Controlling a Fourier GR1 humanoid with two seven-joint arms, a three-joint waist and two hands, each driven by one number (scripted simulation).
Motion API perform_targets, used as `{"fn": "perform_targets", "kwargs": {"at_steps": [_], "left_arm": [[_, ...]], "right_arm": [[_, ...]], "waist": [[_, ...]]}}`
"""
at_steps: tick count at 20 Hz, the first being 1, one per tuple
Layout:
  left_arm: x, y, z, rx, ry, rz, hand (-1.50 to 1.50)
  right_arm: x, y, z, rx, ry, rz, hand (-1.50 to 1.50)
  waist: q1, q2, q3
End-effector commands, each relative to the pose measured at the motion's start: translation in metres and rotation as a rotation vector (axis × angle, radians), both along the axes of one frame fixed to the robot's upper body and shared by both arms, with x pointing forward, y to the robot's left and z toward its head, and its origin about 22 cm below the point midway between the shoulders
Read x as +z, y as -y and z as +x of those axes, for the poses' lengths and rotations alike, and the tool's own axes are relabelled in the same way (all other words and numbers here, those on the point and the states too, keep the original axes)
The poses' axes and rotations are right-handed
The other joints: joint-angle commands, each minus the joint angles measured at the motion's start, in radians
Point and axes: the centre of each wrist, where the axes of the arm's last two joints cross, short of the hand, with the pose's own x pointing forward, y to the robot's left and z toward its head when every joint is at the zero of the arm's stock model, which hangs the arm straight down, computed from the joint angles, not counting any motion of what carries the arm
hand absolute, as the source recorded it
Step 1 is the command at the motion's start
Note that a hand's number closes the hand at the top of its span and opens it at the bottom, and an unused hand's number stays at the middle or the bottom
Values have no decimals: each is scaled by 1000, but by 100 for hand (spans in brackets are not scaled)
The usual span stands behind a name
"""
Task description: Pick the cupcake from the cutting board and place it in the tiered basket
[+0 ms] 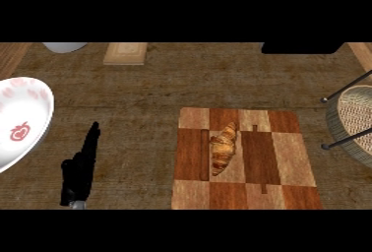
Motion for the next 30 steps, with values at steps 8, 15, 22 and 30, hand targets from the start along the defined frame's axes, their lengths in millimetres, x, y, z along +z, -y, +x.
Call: {"fn": "perform_targets", "kwargs": {"at_steps": [8,15,22,30], "left_arm": [[-13,-1,5,-33,-59,-26,0],[-17,12,0,-23,-83,-36,0],[-6,26,3,-30,-74,-41,0],[-12,2,2,-21,-56,-27,0]], "right_arm": [[-25,-32,72,55,-66,-31,150],[-70,-57,113,79,-111,-53,150],[-100,-80,156,25,-145,-18,150],[-142,-70,178,103,-189,358,-150]], "waist": [[26,12,-3],[19,10,-4],[21,10,-3],[18,10,-3]]}}
